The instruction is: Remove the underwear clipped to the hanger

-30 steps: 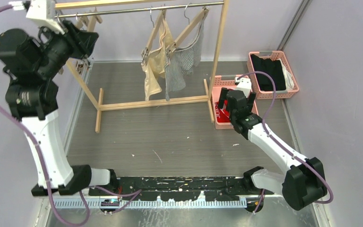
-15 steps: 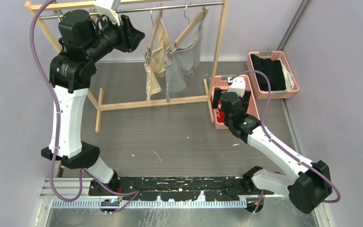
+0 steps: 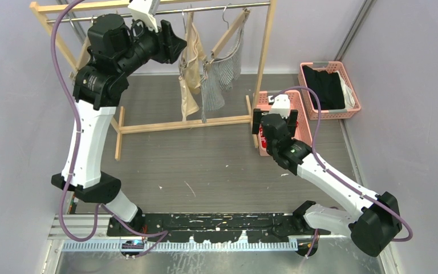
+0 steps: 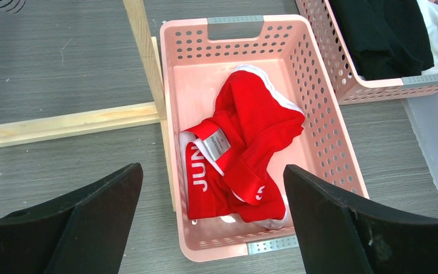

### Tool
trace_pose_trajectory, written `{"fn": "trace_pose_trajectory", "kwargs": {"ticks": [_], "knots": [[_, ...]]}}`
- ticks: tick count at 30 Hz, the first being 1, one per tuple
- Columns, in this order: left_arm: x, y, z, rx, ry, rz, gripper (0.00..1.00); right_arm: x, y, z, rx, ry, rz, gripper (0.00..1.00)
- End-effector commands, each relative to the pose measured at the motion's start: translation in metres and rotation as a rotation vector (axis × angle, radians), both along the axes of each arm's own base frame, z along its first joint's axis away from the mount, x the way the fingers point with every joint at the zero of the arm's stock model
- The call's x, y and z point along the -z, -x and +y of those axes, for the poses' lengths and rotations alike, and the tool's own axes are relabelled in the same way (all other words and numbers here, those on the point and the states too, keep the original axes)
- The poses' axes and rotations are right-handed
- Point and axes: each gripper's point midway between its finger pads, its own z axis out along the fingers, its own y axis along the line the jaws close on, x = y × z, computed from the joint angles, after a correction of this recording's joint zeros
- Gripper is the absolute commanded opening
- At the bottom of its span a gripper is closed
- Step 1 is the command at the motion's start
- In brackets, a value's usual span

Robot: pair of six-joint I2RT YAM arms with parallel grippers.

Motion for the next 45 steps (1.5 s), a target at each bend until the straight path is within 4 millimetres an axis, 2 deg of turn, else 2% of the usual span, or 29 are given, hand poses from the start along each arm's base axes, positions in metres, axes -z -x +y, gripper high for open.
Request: {"fn": "trace_pose_trajectory", "kwargs": {"ticks": [1, 15, 20, 27, 35, 39, 45], "knots": [[-0.017, -0.005, -0.001, -0.022, 0.037, -0.069, 0.51, -0.019, 0.000, 0.001, 0.003, -0.018, -0.063, 1.00], [0.011, -0.025, -0.015, -0.034, 0.005, -0.009, 0.54, -0.019, 0.003, 0.007, -0.018, -0.005, -0.069, 1.00], [0.022, -0.032, -0.009, -0.082, -0.030, 0.009, 0.54, -0.019, 0.002, 0.008, -0.020, 0.000, -0.069, 1.00], [0.029, -0.036, 0.002, -0.138, -0.067, 0.013, 0.47, -0.022, 0.002, 0.012, -0.027, -0.001, -0.079, 1.00], [0.033, -0.039, 0.004, -0.152, -0.081, 0.008, 0.39, -0.026, 0.002, 0.015, -0.039, 0.002, -0.091, 1.00], [0.033, -0.041, 0.004, -0.157, -0.079, -0.004, 0.30, -0.025, 0.003, 0.015, -0.042, 0.003, -0.095, 1.00], [0.029, -0.042, 0.004, -0.159, -0.072, -0.028, 0.06, -0.016, 0.002, 0.016, -0.039, 0.023, -0.076, 1.00]]}}
